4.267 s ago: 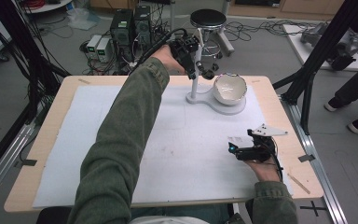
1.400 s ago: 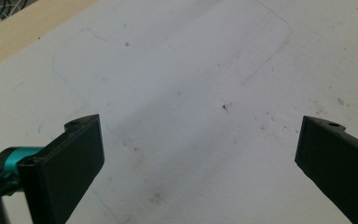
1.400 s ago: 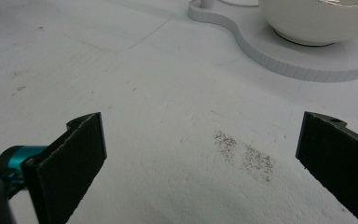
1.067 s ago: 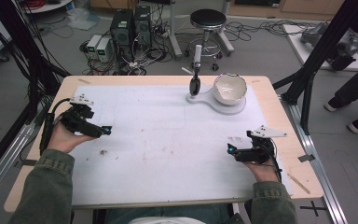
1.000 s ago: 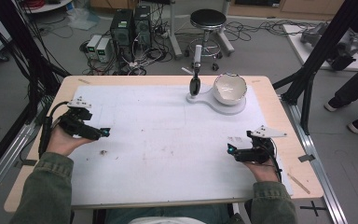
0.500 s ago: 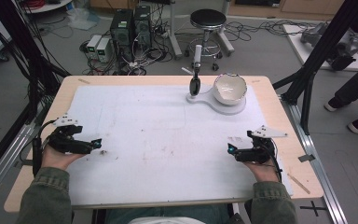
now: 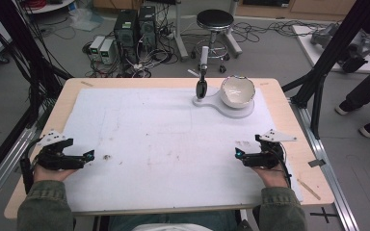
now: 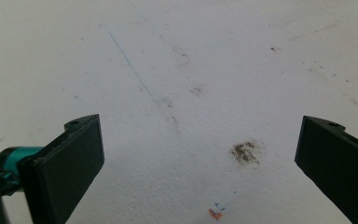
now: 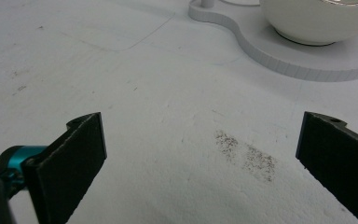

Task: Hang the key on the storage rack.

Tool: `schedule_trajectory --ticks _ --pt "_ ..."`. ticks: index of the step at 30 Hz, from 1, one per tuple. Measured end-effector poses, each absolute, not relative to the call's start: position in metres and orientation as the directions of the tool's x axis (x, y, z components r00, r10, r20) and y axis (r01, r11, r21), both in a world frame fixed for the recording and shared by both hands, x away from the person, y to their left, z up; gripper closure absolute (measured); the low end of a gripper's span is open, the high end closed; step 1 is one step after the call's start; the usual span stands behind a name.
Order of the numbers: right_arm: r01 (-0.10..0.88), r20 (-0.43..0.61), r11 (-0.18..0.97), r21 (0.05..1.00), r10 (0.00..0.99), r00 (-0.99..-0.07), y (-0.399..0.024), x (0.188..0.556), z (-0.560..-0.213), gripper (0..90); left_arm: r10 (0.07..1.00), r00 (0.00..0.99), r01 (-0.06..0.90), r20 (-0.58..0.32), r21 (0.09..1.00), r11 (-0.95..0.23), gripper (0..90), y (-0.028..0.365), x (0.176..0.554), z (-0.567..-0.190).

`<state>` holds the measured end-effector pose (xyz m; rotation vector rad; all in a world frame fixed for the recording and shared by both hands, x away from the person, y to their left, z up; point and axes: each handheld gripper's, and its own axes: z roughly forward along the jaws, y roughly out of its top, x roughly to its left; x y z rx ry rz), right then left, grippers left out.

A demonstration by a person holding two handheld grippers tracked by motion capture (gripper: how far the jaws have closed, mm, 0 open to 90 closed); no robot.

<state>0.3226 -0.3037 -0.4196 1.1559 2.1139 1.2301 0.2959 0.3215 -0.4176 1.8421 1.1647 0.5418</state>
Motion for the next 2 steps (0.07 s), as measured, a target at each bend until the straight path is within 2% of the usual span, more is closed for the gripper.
schedule_trajectory --ticks 2 --pt "0.446 0.04 0.261 0.856 0.827 -0.561 -0.3035 0.3233 -0.42 0.6 0.878 0.472 0.499 -0.075 0.844 -0.196 1.7 0.3193 0.2968 -0.4191"
